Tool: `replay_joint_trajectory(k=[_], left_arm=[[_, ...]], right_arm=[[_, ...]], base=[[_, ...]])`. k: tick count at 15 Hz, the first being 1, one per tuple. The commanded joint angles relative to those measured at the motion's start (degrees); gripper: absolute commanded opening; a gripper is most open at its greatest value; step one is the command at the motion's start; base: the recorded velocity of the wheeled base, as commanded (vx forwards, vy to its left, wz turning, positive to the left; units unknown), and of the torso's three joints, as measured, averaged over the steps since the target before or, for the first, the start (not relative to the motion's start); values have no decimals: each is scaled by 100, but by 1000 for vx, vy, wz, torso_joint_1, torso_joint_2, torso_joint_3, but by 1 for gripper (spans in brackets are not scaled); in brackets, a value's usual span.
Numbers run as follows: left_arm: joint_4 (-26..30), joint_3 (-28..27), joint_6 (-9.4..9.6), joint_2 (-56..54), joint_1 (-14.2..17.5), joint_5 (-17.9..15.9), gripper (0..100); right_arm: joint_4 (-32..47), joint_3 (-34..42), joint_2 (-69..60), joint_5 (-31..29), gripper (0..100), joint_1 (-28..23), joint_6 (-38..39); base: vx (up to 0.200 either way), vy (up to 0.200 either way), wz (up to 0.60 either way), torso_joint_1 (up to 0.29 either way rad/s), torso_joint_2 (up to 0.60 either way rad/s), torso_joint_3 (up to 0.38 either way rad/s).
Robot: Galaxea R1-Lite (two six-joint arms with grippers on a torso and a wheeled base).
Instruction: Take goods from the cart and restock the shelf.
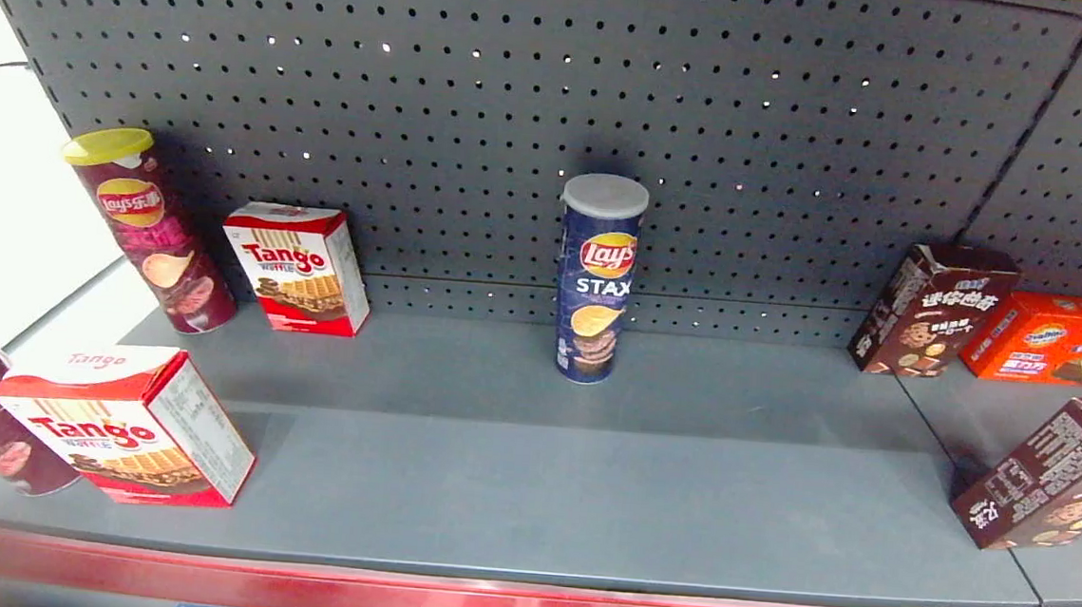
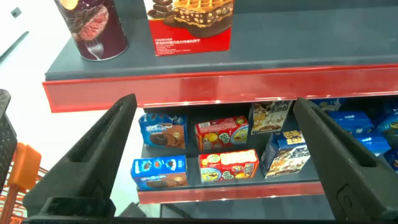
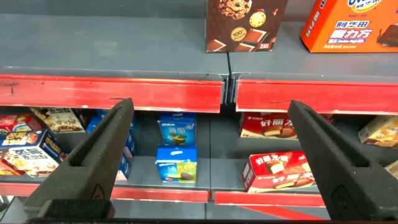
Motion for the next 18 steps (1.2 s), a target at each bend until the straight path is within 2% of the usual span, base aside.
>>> replay_joint_trajectory(k=[1, 2, 16, 18], left_arm=[[-1, 0, -1, 5, 0, -1, 100], [-1, 0, -1, 5, 0, -1, 100], [-1, 0, 8, 5, 0, -10, 100], [-1, 0, -1, 5, 0, -10, 100]], right_arm=[[-1, 0, 8, 2, 100, 1, -2], [-1, 0, 8, 2, 100, 1, -2], [-9, 0, 8, -15, 100, 1, -2], [-9, 0, 8, -15, 100, 1, -2]], base=[[0, 0, 0, 0, 0, 0], [0, 0, 0, 0, 0, 0], [0, 0, 600, 5, 3, 2], [0, 0, 0, 0, 0, 0]])
